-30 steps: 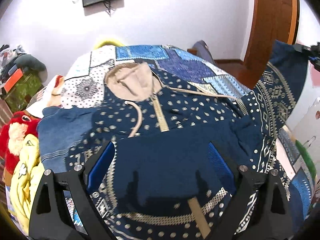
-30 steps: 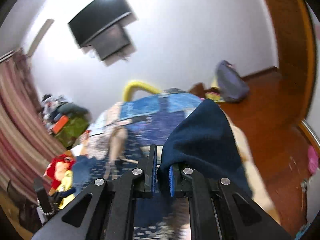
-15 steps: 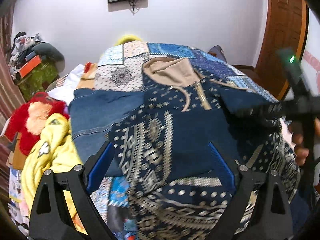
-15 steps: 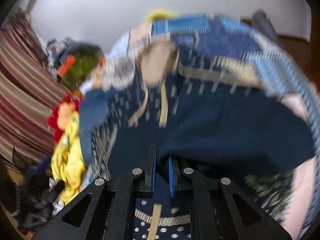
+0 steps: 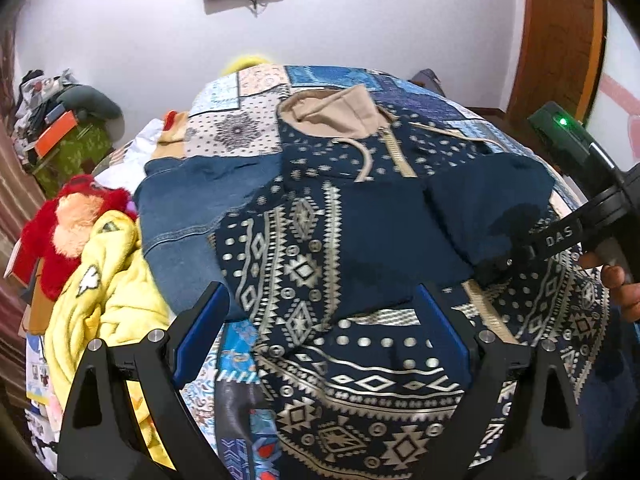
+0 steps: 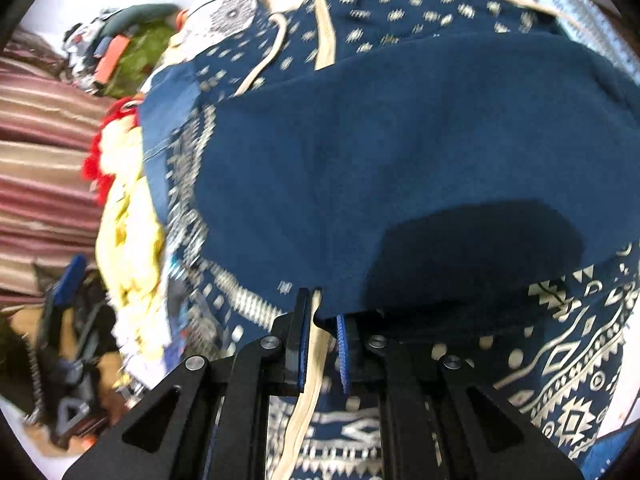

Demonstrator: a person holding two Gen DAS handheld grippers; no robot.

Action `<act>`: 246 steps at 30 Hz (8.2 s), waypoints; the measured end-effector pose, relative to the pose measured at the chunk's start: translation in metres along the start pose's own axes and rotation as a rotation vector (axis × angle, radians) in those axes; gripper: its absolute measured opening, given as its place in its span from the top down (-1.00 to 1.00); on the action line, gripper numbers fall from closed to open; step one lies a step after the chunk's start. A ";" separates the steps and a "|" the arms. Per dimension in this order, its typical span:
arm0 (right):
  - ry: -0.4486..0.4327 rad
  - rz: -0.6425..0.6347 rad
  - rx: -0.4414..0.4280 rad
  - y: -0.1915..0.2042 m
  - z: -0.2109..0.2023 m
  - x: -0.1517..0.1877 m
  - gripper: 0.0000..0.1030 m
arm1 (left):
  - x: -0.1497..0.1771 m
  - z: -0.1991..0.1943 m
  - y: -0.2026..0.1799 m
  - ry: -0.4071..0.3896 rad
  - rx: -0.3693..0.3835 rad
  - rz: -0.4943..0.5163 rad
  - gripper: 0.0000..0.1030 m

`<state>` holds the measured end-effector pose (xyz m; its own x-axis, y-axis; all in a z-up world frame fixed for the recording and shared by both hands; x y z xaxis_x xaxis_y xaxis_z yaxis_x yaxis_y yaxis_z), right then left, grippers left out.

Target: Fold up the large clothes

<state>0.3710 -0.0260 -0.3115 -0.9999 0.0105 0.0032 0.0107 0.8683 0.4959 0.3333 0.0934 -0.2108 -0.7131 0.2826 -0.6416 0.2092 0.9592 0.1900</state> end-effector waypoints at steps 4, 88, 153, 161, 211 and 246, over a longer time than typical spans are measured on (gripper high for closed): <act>0.003 0.003 -0.034 -0.011 -0.007 0.009 0.84 | -0.014 -0.001 -0.016 -0.008 -0.011 0.039 -0.83; -0.518 -0.230 0.599 -0.120 -0.078 -0.038 0.83 | 0.092 0.100 0.061 0.190 0.088 -0.323 0.30; -0.461 -0.132 0.221 0.013 -0.015 -0.283 0.67 | -0.121 0.273 0.106 0.156 0.224 -0.444 0.87; -0.531 -0.224 0.181 0.030 -0.074 -0.240 0.86 | -0.149 0.191 0.100 0.014 0.190 -0.327 0.91; -0.661 -0.370 0.326 -0.039 -0.147 0.007 -0.89 | -0.004 0.051 0.025 0.062 0.170 -0.122 -0.45; -0.519 -0.343 -0.015 0.051 -0.113 -0.045 0.82 | -0.095 0.040 0.004 -0.111 0.182 0.030 0.88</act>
<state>0.4166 -0.0384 -0.1889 -0.8151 -0.0248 -0.5789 -0.3146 0.8579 0.4062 0.4288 0.0702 -0.1790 -0.6286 0.3000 -0.7175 0.3539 0.9319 0.0796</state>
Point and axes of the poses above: each gripper's, at about its wrist camera, not at the fingertips, and z roughly the way its jaws point, y to its left, x to its underside, the point moved 7 cm from there along z, roughly the way its jaws point, and after that the axes turned 12 degrees about z, right-handed, at the moved point
